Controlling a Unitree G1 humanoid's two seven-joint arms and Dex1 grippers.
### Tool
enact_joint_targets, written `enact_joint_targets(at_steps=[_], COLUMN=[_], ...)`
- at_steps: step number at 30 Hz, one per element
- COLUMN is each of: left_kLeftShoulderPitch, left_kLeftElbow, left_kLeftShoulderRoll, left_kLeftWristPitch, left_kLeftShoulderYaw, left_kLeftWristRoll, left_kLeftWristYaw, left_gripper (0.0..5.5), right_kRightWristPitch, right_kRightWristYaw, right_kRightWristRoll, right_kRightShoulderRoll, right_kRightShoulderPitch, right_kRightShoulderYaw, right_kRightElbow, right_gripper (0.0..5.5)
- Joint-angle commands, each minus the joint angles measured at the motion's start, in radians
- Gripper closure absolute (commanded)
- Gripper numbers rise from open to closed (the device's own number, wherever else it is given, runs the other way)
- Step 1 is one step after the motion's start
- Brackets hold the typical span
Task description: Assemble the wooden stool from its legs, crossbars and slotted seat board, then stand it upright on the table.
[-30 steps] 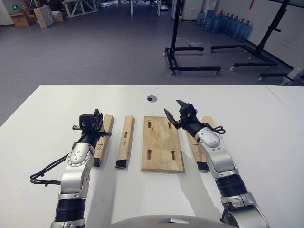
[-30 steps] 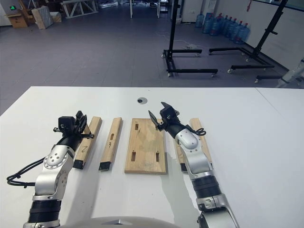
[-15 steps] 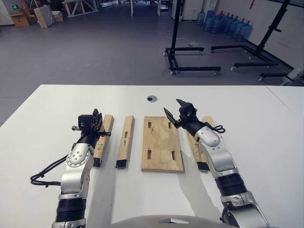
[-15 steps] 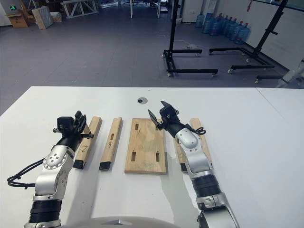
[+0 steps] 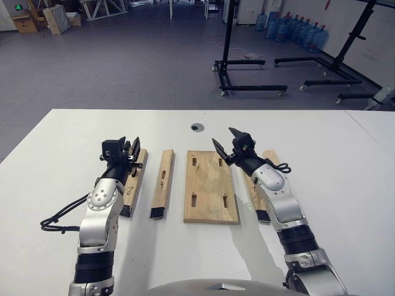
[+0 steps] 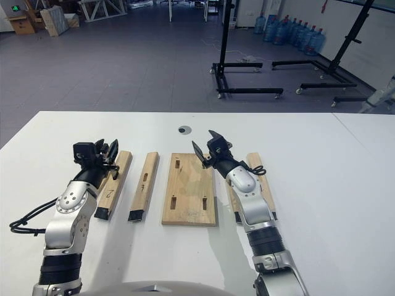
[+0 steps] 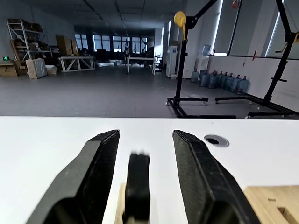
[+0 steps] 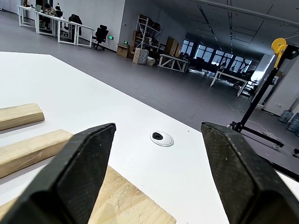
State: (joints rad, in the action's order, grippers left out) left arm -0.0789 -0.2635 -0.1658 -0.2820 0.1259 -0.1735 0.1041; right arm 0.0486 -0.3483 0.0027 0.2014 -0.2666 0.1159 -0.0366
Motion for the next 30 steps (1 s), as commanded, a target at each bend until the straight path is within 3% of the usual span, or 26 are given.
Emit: enact_joint_targets(at_steps=[1,6,13,16,22,25,30], left_kLeftShoulderPitch=[-0.072,-0.260,-0.596,-0.552,-0.253,-0.256,-0.284], left_kLeftElbow=[-0.041,-0.023,0.212,0.272,0.375,0.469,0.422], left_kLeftShoulderRoll=[-0.027,-0.078,-0.114,-0.098,-0.019,0.022,0.028], left_kLeftWristPitch=[-0.042,-0.100,-0.173,-0.169,-0.089,-0.048,-0.046], left_kLeftShoulderYaw=[0.026,0.063,0.066,0.044,0.010,0.019,0.030], left_kLeftWristRoll=[-0.008,-0.038,-0.029,-0.009,0.024,0.009,-0.012], left_kLeftWristYaw=[-0.007,0.008,-0.016,-0.014,-0.022,-0.032,-0.034], left_gripper=[3.44,3.44,3.44,3.44,3.44,3.44,3.44], right_kRightWristPitch=[0.005,-0.002,-0.032,-0.045,-0.019,-0.011,0.001], right_kRightWristYaw=[0.006,0.009,0.013,0.012,0.001,-0.014,-0.020], right_kRightWristRoll=[0.003,0.002,-0.007,-0.016,-0.010,-0.012,-0.004], right_kRightShoulderRoll=[-0.007,-0.017,-0.033,-0.033,-0.018,-0.003,-0.007], right_kRightShoulderPitch=[-0.027,-0.044,-0.064,-0.049,-0.013,-0.018,-0.043], right_kRightShoulderYaw=[-0.006,-0.003,0.008,0.019,0.015,0.018,0.015], right_kRightElbow=[-0.007,-0.025,-0.055,-0.054,-0.027,-0.020,-0.005], right_gripper=[2.16,2.16,2.16,2.16,2.16,2.16,2.16])
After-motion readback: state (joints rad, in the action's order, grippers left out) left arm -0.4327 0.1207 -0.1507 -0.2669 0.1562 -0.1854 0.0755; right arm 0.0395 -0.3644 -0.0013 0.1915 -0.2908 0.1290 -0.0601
